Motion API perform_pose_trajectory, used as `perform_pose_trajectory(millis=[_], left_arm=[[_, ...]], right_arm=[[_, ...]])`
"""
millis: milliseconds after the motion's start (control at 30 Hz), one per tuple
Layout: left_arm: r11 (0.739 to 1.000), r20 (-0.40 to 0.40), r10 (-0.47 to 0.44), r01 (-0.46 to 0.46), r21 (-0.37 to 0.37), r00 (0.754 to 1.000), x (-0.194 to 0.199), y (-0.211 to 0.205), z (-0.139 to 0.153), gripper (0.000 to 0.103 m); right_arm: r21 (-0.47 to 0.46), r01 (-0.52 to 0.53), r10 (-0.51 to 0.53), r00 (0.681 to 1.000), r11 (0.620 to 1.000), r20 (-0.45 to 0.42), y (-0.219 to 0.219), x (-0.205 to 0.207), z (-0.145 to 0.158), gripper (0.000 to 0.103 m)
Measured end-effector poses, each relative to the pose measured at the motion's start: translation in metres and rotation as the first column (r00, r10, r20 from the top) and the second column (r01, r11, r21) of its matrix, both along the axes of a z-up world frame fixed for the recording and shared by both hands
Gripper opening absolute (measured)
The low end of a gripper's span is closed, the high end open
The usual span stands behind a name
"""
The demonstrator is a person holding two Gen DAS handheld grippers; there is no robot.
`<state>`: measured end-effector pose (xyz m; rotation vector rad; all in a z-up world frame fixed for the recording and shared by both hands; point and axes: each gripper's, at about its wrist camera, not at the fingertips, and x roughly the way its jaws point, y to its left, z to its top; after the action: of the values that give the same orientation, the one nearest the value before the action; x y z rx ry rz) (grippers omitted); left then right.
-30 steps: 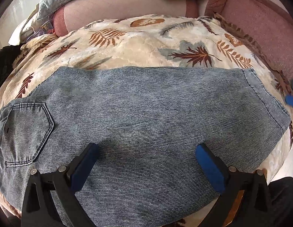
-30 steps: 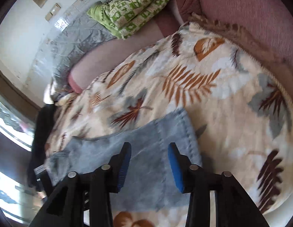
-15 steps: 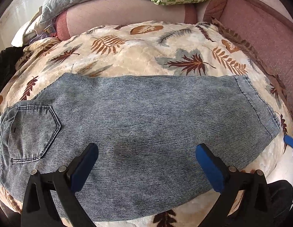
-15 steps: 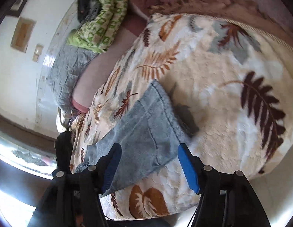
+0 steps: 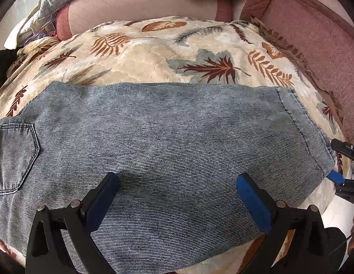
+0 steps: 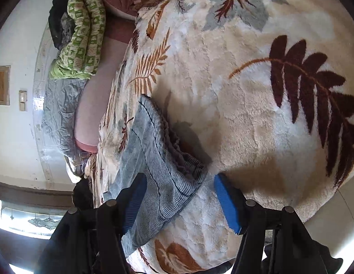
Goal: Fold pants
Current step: 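Grasp the leg hems with the right tool and lift them, then fold the leg hems over toward the waistband with the right tool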
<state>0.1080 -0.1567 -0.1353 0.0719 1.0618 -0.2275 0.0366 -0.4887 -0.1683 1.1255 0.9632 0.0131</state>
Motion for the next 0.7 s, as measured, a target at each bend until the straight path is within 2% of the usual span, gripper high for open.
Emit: perform_pose_trajectory(millis=[67, 100, 133, 233, 333, 467, 567, 633, 700], left_arm=[[0.999, 0.026, -0.019, 0.018, 0.036, 0.999, -0.003, -0.005, -0.002, 0.103], [0.999, 0.029, -0.025, 0.024, 0.046, 0.999, -0.004, -0.006, -0.003, 0.103], [0.998, 0.032, -0.03, 0.028, 0.047, 0.999, -0.004, -0.005, -0.003, 0.103], [0.999, 0.032, -0.026, 0.025, 0.033, 0.999, -0.002, -0.003, -0.003, 0.103], [0.998, 0.028, -0.035, 0.034, 0.05, 0.999, 0.0, -0.006, -0.004, 0.103], [0.99, -0.022, -0.064, 0.067, 0.128, 0.998, 0.008, -0.016, -0.008, 0.103], [0.99, -0.07, -0.047, 0.056, 0.127, 0.996, 0.015, -0.017, -0.004, 0.103], [0.994, -0.049, -0.059, 0.063, 0.088, 0.997, 0.013, -0.013, 0.007, 0.087], [0.997, 0.012, -0.007, 0.006, 0.075, 1.0, 0.011, 0.0, 0.02, 0.087]], right_arm=[[-0.035, -0.001, 0.0, 1.0, 0.999, -0.012, 0.0, 0.006, 0.002, 0.055], [-0.052, -0.001, 0.0, 1.0, 0.999, -0.029, -0.001, 0.008, 0.0, 0.039], [-0.052, 0.0, -0.002, 0.999, 0.999, -0.043, -0.002, 0.011, -0.003, 0.035], [-0.083, -0.024, 0.02, 0.998, 0.996, -0.052, -0.001, 0.014, -0.002, 0.032], [-0.145, -0.042, 0.037, 0.999, 0.989, -0.036, 0.004, 0.014, 0.007, 0.028], [-0.24, -0.053, 0.06, 0.998, 0.969, 0.022, 0.018, 0.013, 0.035, 0.027], [-0.316, -0.074, 0.094, 0.994, 0.946, 0.051, 0.032, 0.017, 0.062, 0.027], [-0.353, -0.083, 0.11, 0.992, 0.932, 0.056, 0.039, 0.018, 0.073, 0.027], [-0.395, -0.091, 0.123, 0.991, 0.914, 0.057, 0.046, 0.02, 0.083, 0.027]])
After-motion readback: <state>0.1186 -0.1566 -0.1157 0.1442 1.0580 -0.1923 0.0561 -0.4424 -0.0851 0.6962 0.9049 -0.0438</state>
